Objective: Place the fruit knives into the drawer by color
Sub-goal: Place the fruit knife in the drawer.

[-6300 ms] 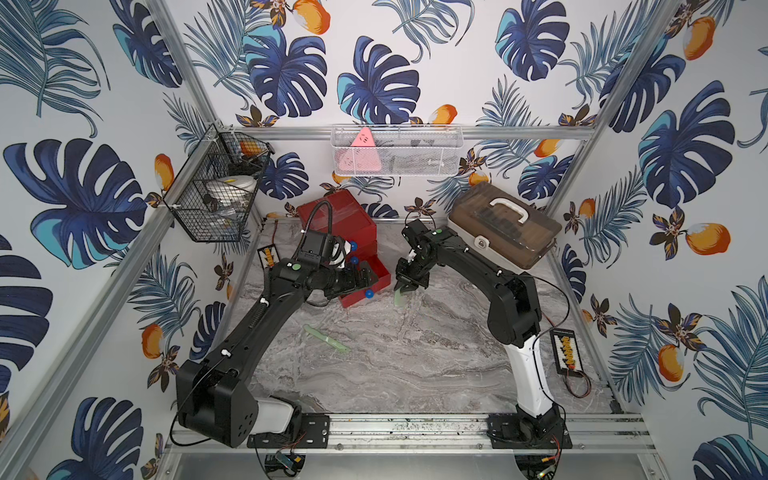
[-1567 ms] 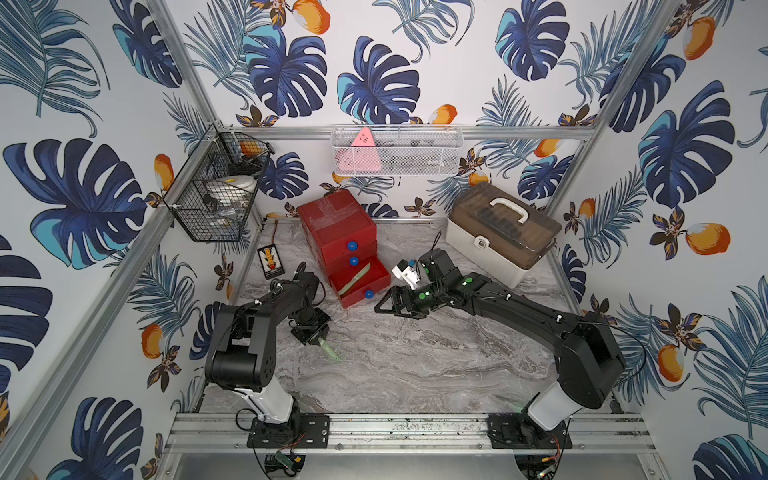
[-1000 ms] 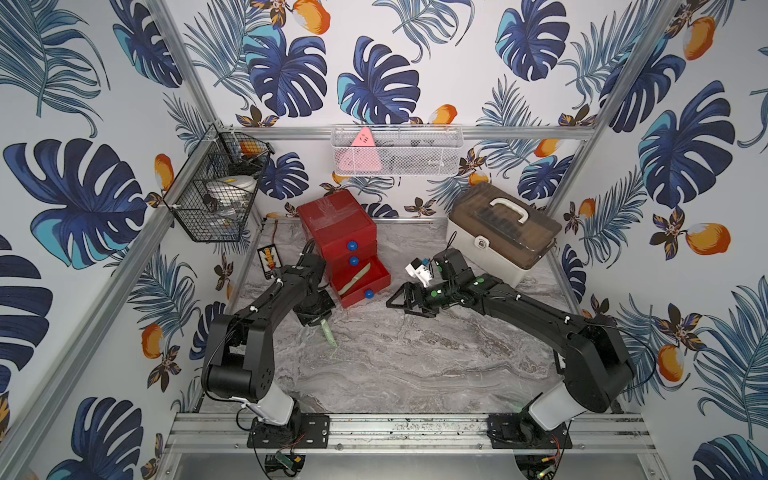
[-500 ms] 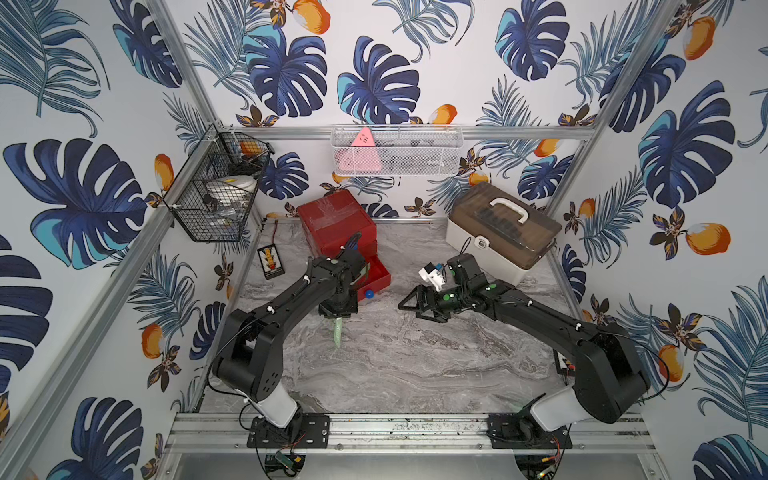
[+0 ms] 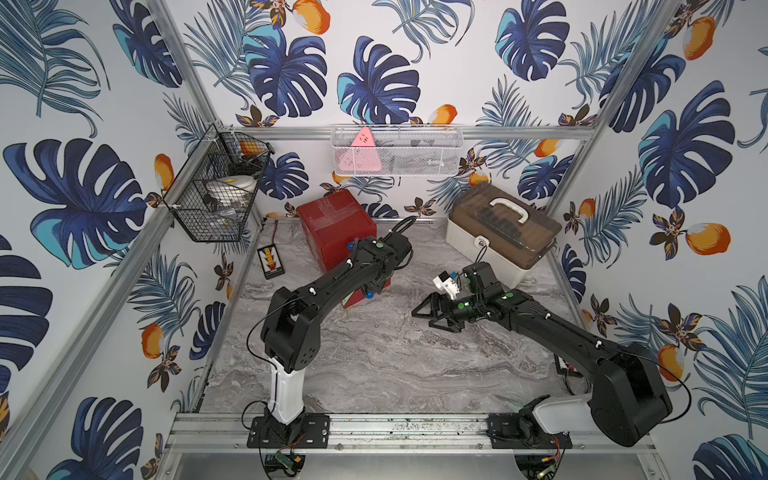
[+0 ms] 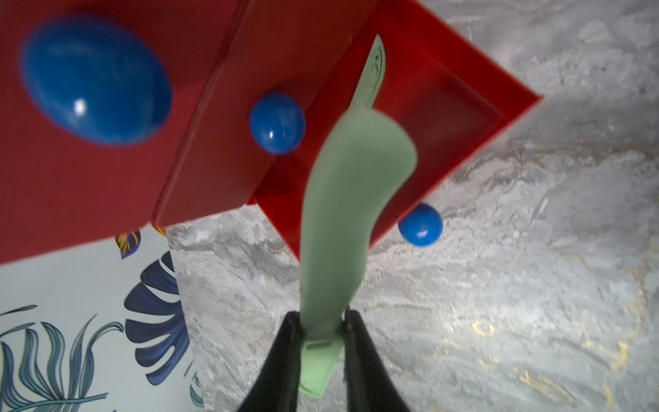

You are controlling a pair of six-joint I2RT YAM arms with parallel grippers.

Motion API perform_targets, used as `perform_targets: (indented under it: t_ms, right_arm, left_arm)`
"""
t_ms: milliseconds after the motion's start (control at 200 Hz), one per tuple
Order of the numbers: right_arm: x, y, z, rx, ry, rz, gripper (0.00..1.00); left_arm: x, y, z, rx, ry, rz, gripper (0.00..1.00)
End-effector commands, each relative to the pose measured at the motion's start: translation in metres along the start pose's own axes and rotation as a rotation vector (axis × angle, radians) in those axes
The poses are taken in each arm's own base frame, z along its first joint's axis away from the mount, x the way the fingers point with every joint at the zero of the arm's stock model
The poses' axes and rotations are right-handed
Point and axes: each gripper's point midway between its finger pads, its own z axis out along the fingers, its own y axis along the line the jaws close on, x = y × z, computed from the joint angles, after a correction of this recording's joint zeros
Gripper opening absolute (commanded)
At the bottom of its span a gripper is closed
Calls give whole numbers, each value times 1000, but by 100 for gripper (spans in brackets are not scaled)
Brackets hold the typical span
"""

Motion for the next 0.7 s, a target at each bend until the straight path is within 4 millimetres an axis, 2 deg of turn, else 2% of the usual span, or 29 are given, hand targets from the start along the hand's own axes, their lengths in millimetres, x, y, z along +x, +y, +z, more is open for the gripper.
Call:
perform_targets:
  t_ms: [0, 215, 455, 505, 585, 695]
  right_arm:
    - [8, -3, -3, 8, 29, 6, 100]
    - [-3, -2, -9, 9, 16, 18, 100]
    - [-9, -7, -7, 7, 15, 35, 100]
    - [-11, -8, -7, 5, 14, 39, 100]
    - [-15, -9, -7, 3, 12, 45, 100]
    - [-21, -9, -7, -2, 0, 51, 100]
  left_arm:
    - [-26, 4, 7, -81, -63, 39, 21]
    - [-47, -8, 26, -112, -115, 65, 21]
    - [-51, -6, 44, -215, -135, 126, 27]
    - [-50, -2, 44, -242, -131, 130, 32]
    - [-46, 1, 42, -246, -114, 129, 55]
    - [-42, -1, 34, -191, -117, 94, 71]
